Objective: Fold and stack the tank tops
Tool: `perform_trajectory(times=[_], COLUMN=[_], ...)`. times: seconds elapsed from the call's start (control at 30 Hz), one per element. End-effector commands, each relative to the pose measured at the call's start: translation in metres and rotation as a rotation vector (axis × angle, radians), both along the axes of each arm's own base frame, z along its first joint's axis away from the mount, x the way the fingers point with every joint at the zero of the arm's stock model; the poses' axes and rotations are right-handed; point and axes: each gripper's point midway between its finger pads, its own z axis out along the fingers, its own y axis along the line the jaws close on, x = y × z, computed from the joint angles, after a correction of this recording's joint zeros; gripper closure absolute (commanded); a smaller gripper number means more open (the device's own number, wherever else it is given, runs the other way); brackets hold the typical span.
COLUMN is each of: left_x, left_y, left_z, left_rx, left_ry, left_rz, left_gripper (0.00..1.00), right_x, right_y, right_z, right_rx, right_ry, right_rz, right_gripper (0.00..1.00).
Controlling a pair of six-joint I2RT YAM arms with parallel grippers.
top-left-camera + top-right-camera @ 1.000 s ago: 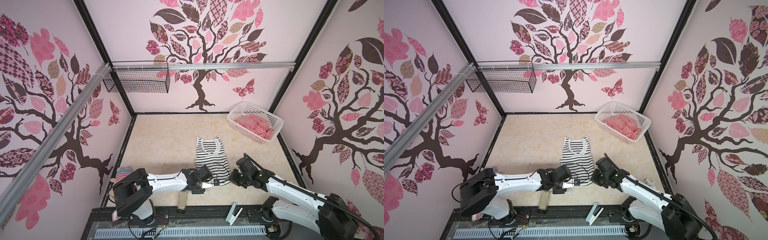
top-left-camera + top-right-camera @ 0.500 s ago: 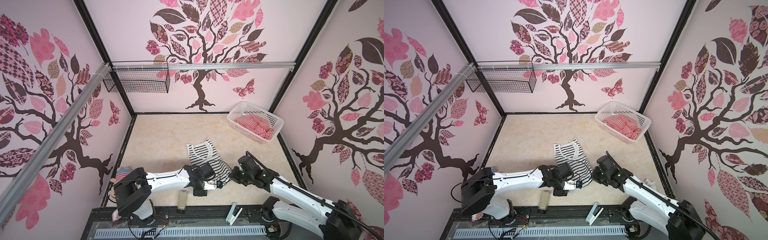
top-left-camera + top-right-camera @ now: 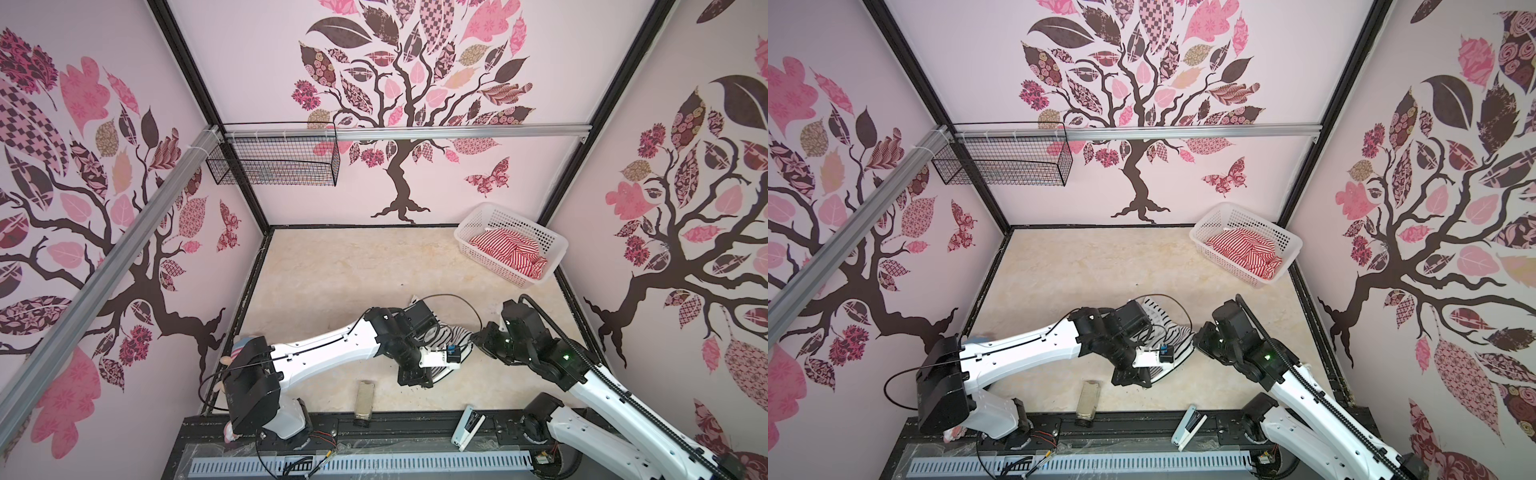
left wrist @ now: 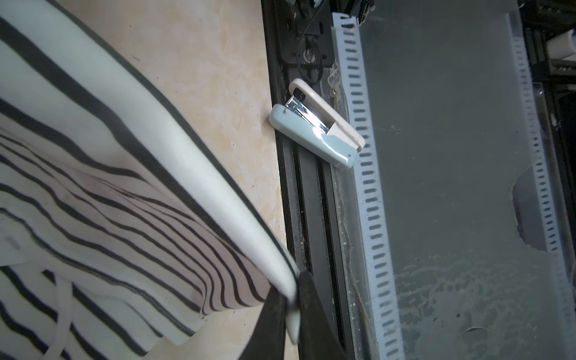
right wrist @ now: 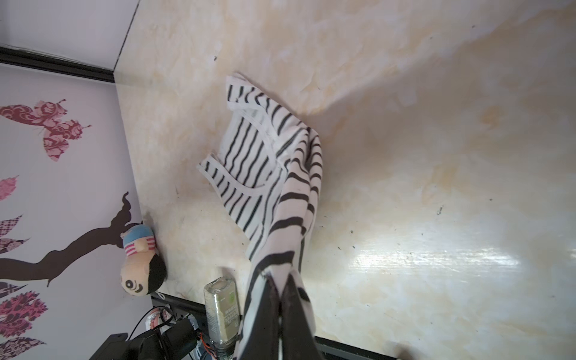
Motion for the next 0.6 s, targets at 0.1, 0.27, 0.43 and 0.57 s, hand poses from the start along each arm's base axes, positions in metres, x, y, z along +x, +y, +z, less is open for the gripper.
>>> perform_trajectory(times=[0.1,0.27,0.43,0.57], left_x=[0.034,0.077,0.117,0.146], left_y=[0.005,0.019,0.038,0.055], left_z=[0.049,0.036,0.005,-0.009], left_rx=[-0.149,-0.184,-0.162,-0.14], left_ry=[0.113,0.085,0.055,0.092], left_rz=[0.137,0.261,0.362,0.427], left_gripper=[0.86,0.86,0.86,0.87], right_x=[0.022,0.054,0.095,0.13], right_y=[0.006,0.022,0.04,0.062], right_z=[0.032,0.038,0.027,0.017], right_rx=[-0.014,0.002,-0.008,-0.013], right_ry=[-0.063,-0.079,-0.066,-0.055], right_rz=[-0.005,0.016,0.035,0.073], right_gripper=[1.0,1.0,1.0,1.0])
